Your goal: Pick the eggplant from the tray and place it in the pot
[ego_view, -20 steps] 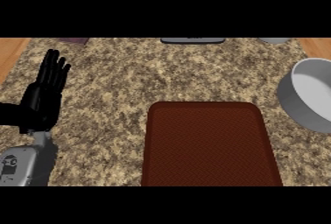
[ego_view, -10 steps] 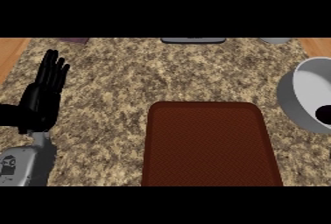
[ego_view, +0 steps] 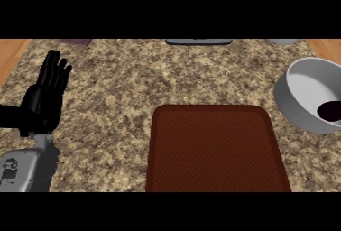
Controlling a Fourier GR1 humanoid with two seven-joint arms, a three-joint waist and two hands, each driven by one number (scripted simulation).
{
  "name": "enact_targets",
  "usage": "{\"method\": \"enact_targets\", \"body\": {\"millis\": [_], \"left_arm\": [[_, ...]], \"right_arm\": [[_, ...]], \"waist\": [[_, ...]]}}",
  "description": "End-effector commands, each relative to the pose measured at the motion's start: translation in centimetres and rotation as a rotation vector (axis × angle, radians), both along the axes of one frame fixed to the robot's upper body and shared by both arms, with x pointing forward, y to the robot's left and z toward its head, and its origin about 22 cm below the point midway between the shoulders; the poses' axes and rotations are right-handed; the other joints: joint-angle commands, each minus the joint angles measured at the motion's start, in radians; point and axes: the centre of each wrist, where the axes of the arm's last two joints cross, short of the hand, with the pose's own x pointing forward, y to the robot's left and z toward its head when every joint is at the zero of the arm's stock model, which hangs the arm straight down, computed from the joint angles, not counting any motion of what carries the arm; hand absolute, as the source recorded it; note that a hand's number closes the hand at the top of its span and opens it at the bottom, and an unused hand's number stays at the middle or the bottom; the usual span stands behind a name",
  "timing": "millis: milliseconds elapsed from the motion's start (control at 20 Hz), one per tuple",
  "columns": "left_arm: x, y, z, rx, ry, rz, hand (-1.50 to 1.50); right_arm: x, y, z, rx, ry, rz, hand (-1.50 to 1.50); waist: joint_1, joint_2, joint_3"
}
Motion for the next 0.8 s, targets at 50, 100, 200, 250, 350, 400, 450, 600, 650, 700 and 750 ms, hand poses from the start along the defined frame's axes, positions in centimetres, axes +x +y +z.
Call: {"method": "enact_targets", "body": {"millis": [50, 100, 200, 250, 350, 400, 450, 600, 650, 700, 750], "left_arm": [[0.4, -0.5, 0.4, -0.003, -0.004, -0.001, 0.00], [-0.9, 0.9, -1.1, -0.001, 0.014, 0.021, 0.00], [0.6, 0.0, 0.7, 0.007, 0.012, 0.007, 0.00], [0.6, 1.6, -1.0, 0.010, -0.008, 0.022, 0.00], [1.8, 1.0, 0.9, -0.001, 0.007, 0.014, 0.00], [-0.1, -0.7, -0.4, 0.003, 0.011, -0.003, 0.00], [0.0, 0.7, 0.1, 0.000, 0.008, 0.024, 0.00], [0.0, 0.6, 0.7, 0.004, 0.020, 0.010, 0.00], [-0.5, 0.4, 0.1, -0.004, 0.000, 0.010, 0.00], [-0.8, 0.7, -0.7, 0.020, -0.007, 0.015, 0.00], [0.8, -0.2, -0.2, -0.011, 0.002, 0.004, 0.00]], "right_arm": [[-1.5, 0.5, 1.0, 0.012, -0.229, -0.068, -1.50], [-2.3, -0.2, 1.7, 0.011, -0.284, -0.094, -1.50], [-2.7, -0.4, 1.9, 0.023, -0.334, -0.075, -1.50], [-3.8, 1.5, 0.0, -0.005, -0.340, -0.076, -1.50], [-6.1, -1.4, 3.6, -0.030, -0.382, -0.089, -1.50], [-7.5, 1.4, 2.1, -0.053, -0.394, -0.115, -1.50], [-9.5, 0.1, 0.5, -0.074, -0.404, -0.137, -1.50], [-11.4, -0.1, 0.4, -0.089, -0.460, -0.146, -1.50], [-13.1, -0.3, 0.9, -0.084, -0.466, -0.137, -1.50], [-14.0, 0.9, 1.8, -0.086, -0.461, -0.128, -1.50], [-14.6, 1.1, 0.1, -0.072, -0.496, -0.156, -1.50]], "waist": [[-0.009, -0.003, 0.000], [-0.007, -0.004, -0.001], [-0.009, -0.002, 0.000], [-0.011, -0.001, -0.001], [-0.020, -0.003, -0.001], [-0.012, -0.005, -0.001], [-0.015, -0.004, 0.000], [-0.008, -0.003, 0.000], [-0.011, -0.004, 0.000], [-0.010, -0.003, -0.001], [-0.014, -0.002, 0.000]]}}
